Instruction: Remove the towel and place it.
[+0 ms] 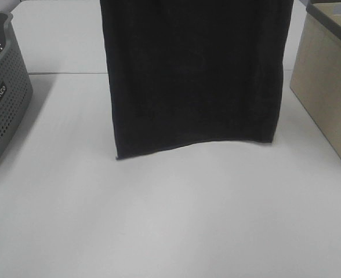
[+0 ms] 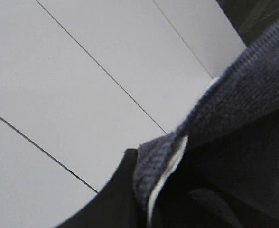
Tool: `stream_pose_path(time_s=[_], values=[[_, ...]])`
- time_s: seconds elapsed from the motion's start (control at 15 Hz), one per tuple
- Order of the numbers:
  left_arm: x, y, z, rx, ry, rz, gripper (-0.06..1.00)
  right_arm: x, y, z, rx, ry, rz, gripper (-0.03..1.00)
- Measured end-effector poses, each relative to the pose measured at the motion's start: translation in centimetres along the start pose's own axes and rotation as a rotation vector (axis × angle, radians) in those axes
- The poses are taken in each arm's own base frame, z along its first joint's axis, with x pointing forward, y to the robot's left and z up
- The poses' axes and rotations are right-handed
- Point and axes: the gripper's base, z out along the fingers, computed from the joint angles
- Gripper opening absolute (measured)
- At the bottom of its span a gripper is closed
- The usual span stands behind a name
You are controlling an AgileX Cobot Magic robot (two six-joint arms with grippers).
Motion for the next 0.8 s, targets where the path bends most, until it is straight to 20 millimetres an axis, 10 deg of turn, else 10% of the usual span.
stream_pose_path(time_s=[0.27, 0.8], values=[[0.5, 0.3, 2.0, -0.144, -0.092, 0.116, 0.0, 0.2, 1.1, 3.3, 0.078, -0.104, -0.013, 0.02], [7.6, 1.8, 7.2, -0.359, -0.166, 0.148, 0.0, 1.9, 1.7, 11.2, 0.119, -0.263, 0.162, 0.02]])
